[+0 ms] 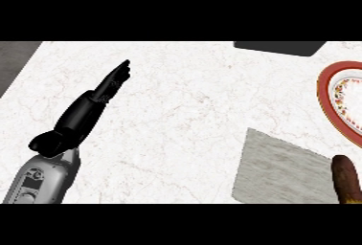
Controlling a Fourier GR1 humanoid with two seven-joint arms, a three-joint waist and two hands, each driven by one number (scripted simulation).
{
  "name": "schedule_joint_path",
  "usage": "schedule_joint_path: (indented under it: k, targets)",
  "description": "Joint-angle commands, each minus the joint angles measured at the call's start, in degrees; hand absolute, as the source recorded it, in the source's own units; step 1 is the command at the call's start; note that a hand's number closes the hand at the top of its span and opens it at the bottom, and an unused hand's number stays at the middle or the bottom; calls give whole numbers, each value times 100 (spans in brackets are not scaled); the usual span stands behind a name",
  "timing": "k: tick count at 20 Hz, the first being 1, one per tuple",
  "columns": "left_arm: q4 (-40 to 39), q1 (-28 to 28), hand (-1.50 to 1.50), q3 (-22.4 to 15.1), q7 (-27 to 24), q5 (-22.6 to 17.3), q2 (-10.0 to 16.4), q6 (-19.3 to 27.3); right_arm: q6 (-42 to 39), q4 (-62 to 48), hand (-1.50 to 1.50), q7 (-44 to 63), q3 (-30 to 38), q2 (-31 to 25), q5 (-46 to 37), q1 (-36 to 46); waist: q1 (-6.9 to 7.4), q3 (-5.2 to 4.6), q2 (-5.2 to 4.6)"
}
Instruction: Pick the lemon from the placemat and place it in the plate
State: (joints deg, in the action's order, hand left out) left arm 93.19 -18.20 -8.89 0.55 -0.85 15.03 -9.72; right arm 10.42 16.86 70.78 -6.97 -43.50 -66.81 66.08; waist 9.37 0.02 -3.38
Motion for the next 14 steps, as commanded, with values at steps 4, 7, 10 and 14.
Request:
schedule_joint_path:
  k: [4,7,10,14]
  targets:
    - [-76,91,0,118,-100,60,4,115,935,-603,150,1440,308,189,-312,-141,-276,9,73]
    - [-24,194,0,209,-73,-34,89,46,1360,-787,150,1440,709,267,-51,-412,-324,29,89]
    - [-1,176,0,212,-24,7,79,98,1352,-986,150,1439,1160,193,256,-321,-395,18,139]
    - [-190,324,0,328,-251,-13,98,100,2099,-1117,-150,1438,1514,420,516,-767,-469,19,84]
